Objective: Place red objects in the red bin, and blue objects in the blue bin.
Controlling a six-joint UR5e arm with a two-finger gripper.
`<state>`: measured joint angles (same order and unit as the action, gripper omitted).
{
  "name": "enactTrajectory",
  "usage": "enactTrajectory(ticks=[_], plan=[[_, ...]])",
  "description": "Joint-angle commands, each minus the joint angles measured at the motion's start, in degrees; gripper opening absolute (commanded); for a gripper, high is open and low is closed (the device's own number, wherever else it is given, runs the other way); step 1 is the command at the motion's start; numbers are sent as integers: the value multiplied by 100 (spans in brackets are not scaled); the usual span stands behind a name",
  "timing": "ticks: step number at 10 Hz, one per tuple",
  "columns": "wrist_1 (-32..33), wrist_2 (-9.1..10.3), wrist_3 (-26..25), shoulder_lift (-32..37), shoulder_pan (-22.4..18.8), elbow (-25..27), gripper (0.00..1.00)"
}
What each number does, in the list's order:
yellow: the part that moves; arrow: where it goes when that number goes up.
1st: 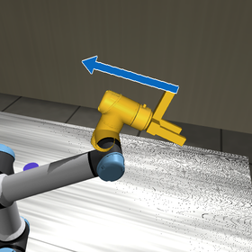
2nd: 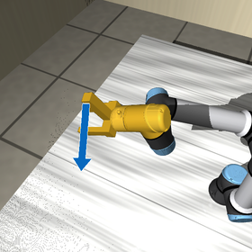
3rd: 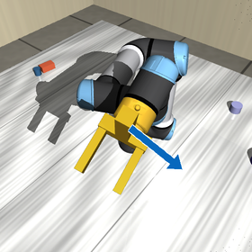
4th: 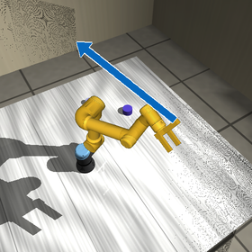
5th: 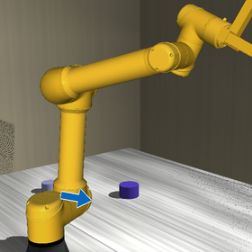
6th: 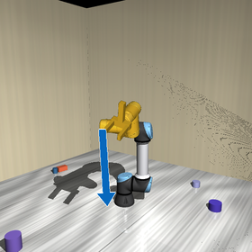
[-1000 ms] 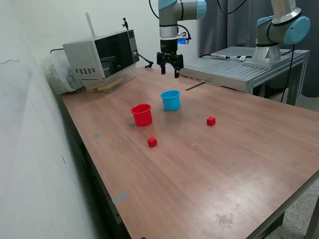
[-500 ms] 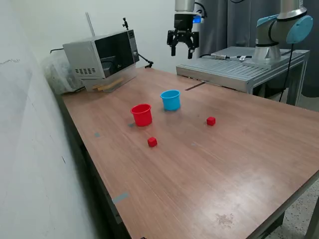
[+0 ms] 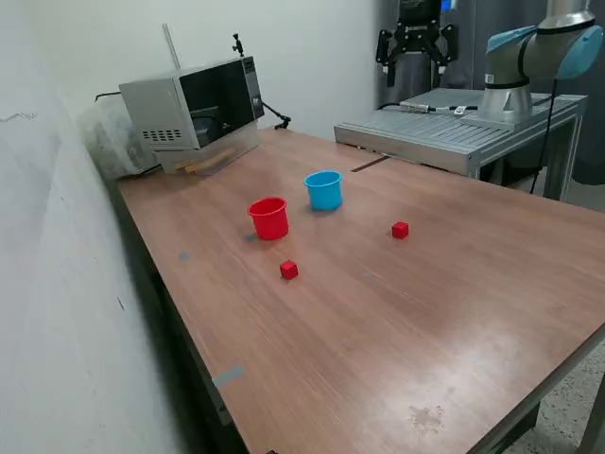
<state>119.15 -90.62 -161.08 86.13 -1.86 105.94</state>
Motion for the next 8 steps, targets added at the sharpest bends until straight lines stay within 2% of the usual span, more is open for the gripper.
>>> enactTrajectory(ticks=[1,5,8], plan=[[395,106,-336,-629,-315,14,100],[1328,97,-784,-1895,-271,-21,100],[1628,97,-846,-2336,-306,-56,100]])
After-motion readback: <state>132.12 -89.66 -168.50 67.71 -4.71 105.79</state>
